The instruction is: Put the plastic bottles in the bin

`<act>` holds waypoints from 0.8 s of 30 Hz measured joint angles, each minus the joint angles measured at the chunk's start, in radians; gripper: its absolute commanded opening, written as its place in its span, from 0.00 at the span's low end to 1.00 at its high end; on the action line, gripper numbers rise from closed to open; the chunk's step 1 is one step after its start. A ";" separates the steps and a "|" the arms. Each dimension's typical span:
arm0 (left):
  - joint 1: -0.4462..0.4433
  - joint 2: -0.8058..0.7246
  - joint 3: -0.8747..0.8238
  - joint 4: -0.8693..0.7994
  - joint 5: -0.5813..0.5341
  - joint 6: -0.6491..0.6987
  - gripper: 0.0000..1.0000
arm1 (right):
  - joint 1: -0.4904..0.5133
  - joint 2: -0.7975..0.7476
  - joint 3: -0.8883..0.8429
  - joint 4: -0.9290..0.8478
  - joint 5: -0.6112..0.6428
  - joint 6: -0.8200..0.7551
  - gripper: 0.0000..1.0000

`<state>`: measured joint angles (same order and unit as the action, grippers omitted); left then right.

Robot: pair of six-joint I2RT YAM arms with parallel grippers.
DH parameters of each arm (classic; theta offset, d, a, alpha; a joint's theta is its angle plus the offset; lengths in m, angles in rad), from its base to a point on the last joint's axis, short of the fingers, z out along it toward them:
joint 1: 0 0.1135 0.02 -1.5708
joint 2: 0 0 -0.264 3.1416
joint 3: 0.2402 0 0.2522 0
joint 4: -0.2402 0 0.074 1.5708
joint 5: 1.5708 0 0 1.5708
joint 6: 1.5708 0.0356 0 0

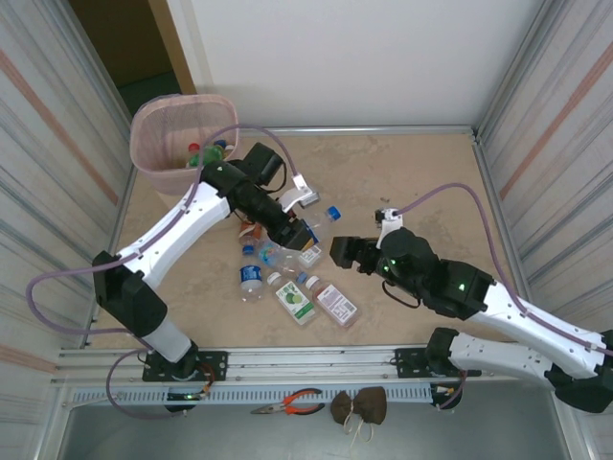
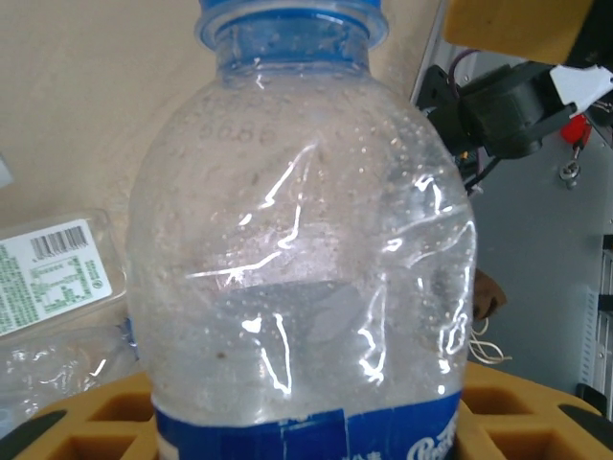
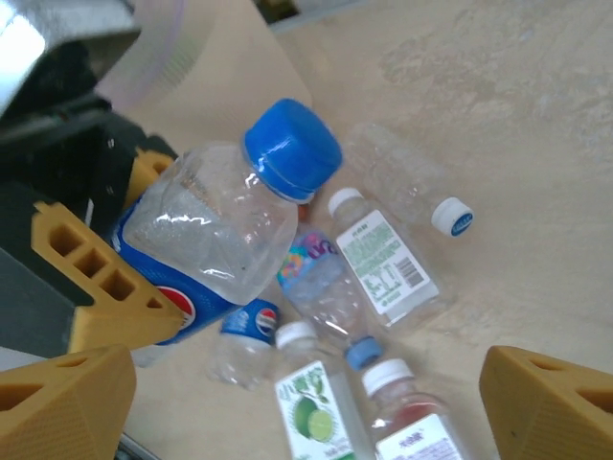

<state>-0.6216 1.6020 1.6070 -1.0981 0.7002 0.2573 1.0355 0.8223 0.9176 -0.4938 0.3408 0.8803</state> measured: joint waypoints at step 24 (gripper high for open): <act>0.434 -0.005 0.462 0.034 -0.103 -0.128 0.48 | -0.181 -0.010 0.016 -0.029 -0.077 0.182 0.83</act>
<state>-0.1879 1.5967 2.0689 -1.0641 0.5972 0.1291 0.8547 0.8120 0.9340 -0.5232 0.2642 1.0622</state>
